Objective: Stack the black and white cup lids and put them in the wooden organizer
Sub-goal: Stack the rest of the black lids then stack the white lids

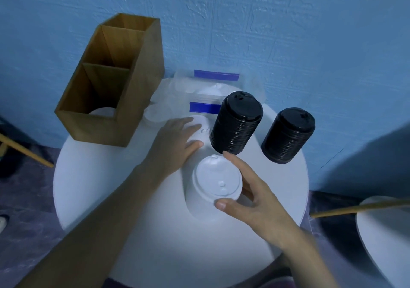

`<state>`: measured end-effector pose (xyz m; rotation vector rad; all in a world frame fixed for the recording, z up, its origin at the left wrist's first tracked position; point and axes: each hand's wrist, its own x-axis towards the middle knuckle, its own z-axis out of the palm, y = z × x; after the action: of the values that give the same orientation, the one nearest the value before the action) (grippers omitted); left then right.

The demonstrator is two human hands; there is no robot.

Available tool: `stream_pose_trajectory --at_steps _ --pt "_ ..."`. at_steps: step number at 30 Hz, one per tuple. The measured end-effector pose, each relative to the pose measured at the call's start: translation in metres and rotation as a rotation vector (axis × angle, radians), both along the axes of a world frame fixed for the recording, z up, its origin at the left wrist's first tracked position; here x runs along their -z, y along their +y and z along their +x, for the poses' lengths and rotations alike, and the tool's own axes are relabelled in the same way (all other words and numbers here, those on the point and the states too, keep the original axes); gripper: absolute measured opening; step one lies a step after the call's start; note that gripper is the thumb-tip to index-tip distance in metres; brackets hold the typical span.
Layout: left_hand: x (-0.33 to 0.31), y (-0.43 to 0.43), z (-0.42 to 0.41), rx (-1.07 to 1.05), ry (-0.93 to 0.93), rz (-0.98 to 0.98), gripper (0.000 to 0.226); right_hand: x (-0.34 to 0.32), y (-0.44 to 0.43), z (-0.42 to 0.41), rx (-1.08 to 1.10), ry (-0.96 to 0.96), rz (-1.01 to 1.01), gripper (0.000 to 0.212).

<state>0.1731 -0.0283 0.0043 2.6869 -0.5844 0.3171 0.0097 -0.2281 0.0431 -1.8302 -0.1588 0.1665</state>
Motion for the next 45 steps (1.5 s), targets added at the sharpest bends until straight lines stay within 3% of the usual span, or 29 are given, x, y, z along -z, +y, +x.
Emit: stream_pose_trajectory --at_steps 3,11,16,19,21,24,26,33,39,45 --pt "0.003 -0.004 0.001 -0.043 -0.037 -0.075 0.026 0.0 -0.001 0.001 0.003 -0.01 0.004 0.077" --pt "0.001 0.024 -0.031 -0.197 0.069 -0.126 0.035 0.002 0.001 0.004 -0.011 -0.017 0.032 0.076" --pt "0.01 0.045 -0.046 -0.222 0.147 -0.135 0.077 0.001 0.004 0.009 -0.021 -0.011 0.034 0.08" --pt "0.015 0.053 -0.05 -0.222 0.208 -0.151 0.082 0.004 0.007 0.012 -0.027 -0.018 0.033 0.081" --pt "0.009 0.06 -0.058 -0.201 0.264 -0.286 0.08 0.006 0.01 0.014 -0.028 -0.018 0.032 0.079" --pt "-0.018 0.063 -0.076 -0.135 0.36 -0.784 0.069 0.007 0.014 0.017 -0.039 -0.02 0.04 0.072" --pt "-0.035 0.057 -0.085 -0.084 0.358 -0.946 0.066 0.006 0.018 0.019 -0.045 -0.024 0.042 0.07" --pt "-0.056 0.04 -0.106 0.161 0.418 -0.722 0.082 0.006 0.021 0.022 -0.069 -0.015 0.056 0.072" --pt "-0.051 0.03 -0.11 0.099 0.246 -0.63 0.072 0.007 0.021 0.022 -0.059 -0.025 0.077 0.073" --pt "-0.041 0.031 -0.115 0.095 0.263 -0.625 0.07 0.011 0.021 0.021 -0.052 -0.04 0.065 0.085"
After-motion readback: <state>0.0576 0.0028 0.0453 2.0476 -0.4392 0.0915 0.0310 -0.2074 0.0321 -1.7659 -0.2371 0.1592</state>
